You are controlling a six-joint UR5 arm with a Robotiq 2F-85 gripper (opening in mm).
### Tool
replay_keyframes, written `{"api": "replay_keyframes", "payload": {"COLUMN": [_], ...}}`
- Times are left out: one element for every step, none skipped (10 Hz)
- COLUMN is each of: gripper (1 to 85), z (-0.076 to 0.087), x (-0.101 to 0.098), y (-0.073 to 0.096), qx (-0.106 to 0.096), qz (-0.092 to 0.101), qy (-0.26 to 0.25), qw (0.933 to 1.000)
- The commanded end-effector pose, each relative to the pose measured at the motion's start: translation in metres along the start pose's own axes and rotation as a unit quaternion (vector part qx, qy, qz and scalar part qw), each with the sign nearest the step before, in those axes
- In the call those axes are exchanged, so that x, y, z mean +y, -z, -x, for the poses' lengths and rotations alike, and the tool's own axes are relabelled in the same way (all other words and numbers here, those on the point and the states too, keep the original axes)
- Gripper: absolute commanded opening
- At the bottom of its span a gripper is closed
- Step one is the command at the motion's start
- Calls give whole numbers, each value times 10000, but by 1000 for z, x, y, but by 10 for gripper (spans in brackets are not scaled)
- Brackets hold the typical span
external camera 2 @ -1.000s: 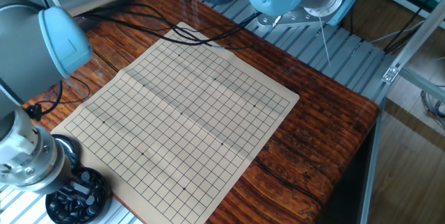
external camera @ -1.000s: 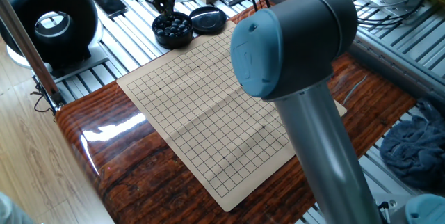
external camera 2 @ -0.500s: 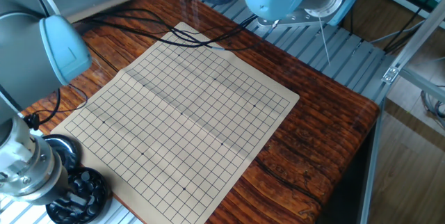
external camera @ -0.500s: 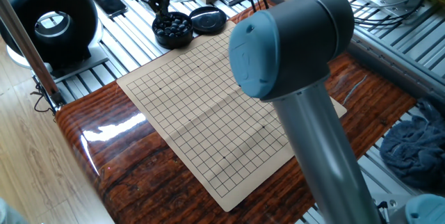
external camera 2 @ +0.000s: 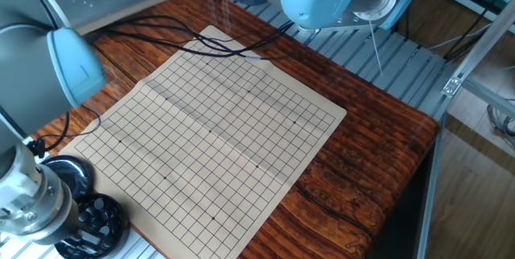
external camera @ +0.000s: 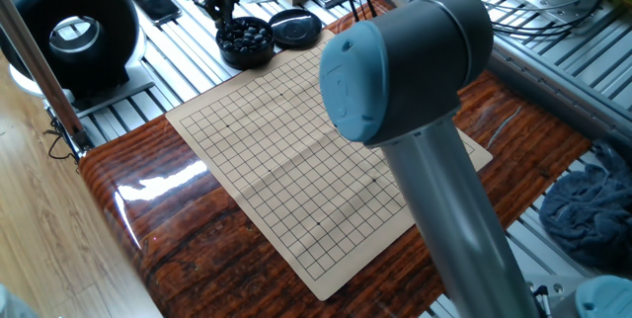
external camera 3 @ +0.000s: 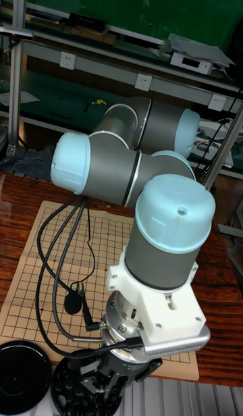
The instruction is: Play the first move as black on the 3-4 point in the upper right corner of the Go board
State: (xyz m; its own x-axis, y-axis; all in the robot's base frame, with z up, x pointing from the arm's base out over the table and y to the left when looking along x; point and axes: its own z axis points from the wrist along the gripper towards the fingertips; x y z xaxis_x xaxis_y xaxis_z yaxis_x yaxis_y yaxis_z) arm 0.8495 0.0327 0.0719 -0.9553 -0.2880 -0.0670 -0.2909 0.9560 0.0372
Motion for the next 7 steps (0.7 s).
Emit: {"api": "replay_keyframes", "payload": {"gripper": [283, 283, 283, 283, 283, 283, 283], "z": [-10, -13, -14, -16, -15, -14, -12], "x": [8, 5, 2, -3, -5, -6, -9], "y": [-9, -10, -12, -14, -17, -17, -17], "qx": [194, 255, 281, 313, 296, 277, 254], "qz": [94, 49, -7, -85, -106, -120, -175], "qy": [-10, 15, 24, 57, 73, 74, 77], "qw": [9998, 9997, 9996, 9995, 9995, 9995, 9995]}}
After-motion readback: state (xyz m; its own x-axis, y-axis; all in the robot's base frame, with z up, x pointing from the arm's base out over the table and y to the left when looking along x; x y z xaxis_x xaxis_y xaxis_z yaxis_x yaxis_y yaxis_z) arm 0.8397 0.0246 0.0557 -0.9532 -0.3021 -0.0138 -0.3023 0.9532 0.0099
